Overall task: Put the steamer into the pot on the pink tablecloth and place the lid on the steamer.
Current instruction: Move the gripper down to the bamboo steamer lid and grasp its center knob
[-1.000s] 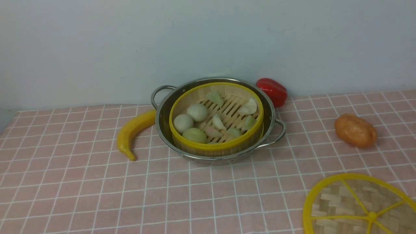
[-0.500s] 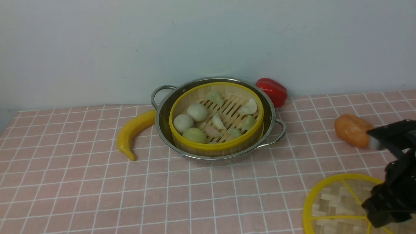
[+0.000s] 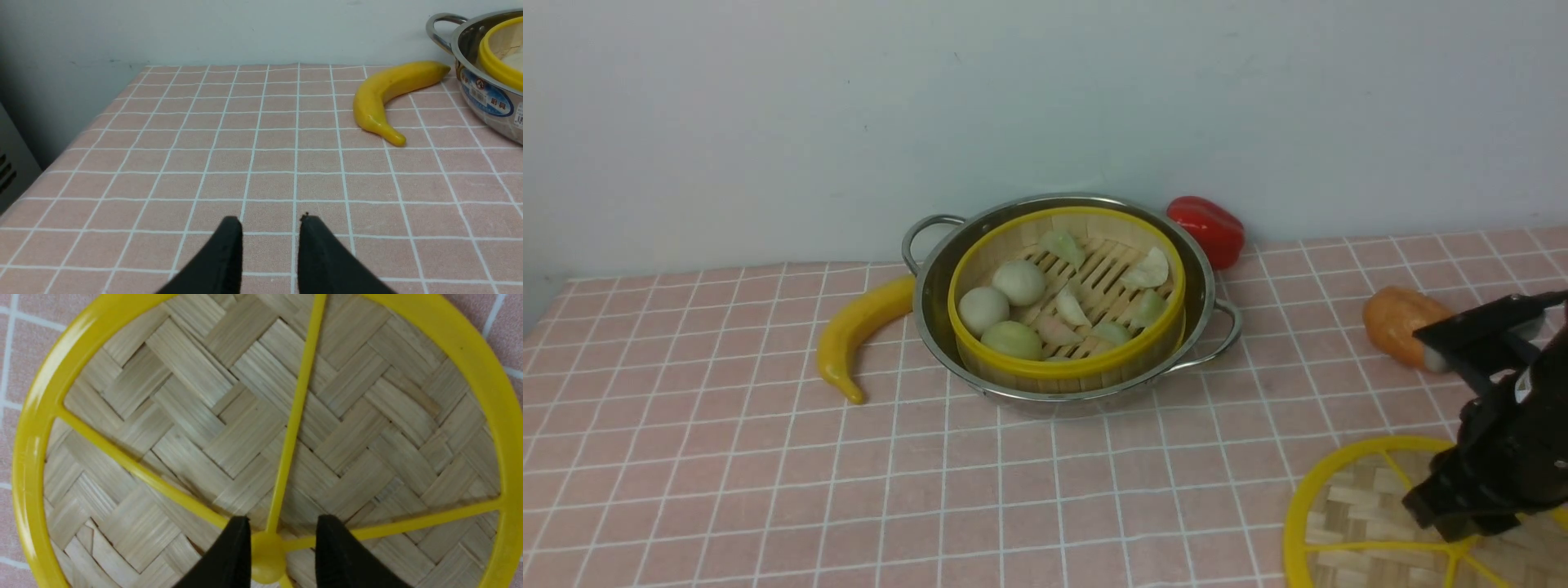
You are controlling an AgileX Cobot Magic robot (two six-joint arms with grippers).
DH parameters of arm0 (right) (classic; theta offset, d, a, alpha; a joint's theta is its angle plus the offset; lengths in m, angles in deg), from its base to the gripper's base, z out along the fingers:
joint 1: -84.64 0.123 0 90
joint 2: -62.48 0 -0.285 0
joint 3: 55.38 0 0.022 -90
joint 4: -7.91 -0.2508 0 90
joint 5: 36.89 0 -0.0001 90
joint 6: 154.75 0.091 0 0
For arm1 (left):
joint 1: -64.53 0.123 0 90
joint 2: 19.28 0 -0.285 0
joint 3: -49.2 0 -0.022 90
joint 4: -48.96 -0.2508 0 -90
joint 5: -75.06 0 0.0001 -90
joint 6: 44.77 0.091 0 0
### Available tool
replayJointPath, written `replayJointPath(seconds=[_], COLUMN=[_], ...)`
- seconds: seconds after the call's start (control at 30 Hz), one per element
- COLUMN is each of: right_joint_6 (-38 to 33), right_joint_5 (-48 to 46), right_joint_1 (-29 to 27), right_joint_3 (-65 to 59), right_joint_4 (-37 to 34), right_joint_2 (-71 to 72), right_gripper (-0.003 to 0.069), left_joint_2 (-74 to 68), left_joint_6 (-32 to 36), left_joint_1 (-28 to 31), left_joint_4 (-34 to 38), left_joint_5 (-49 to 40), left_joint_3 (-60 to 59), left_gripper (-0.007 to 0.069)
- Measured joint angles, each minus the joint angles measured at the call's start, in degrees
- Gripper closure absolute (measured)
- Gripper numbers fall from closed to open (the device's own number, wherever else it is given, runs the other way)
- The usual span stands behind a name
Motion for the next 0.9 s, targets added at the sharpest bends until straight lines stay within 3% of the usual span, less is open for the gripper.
replayJointPath(seconds=[0.4, 0.53, 0.63, 0.9], right_joint_6=[1.8, 3.2, 4.8, 8.6], right_joint_5=[-1.5, -2.2, -2.2, -2.8], right_joint_1=[0.0, 0.0, 0.0, 0.0], right_joint_3=[0.0, 0.4, 0.4, 0.4], right_joint_4=[-0.2, -0.7, -0.8, -0.1], right_joint_2=[-3.4, -4.0, -3.8, 6.9], right_gripper=[0.0422, 0.0514, 0.0510, 0.0510], left_joint_2=[0.0, 0.0, 0.0, 0.0], left_joint_6=[0.0, 0.0, 0.0, 0.0], left_joint_1=[0.0, 0.0, 0.0, 0.0], left_joint_4=[0.0, 0.0, 0.0, 0.0], left_joint_5=[0.0, 0.0, 0.0, 0.0], left_joint_3=[0.0, 0.0, 0.0, 0.0], left_gripper=[0.0403, 0.0402, 0.0395, 0.0382])
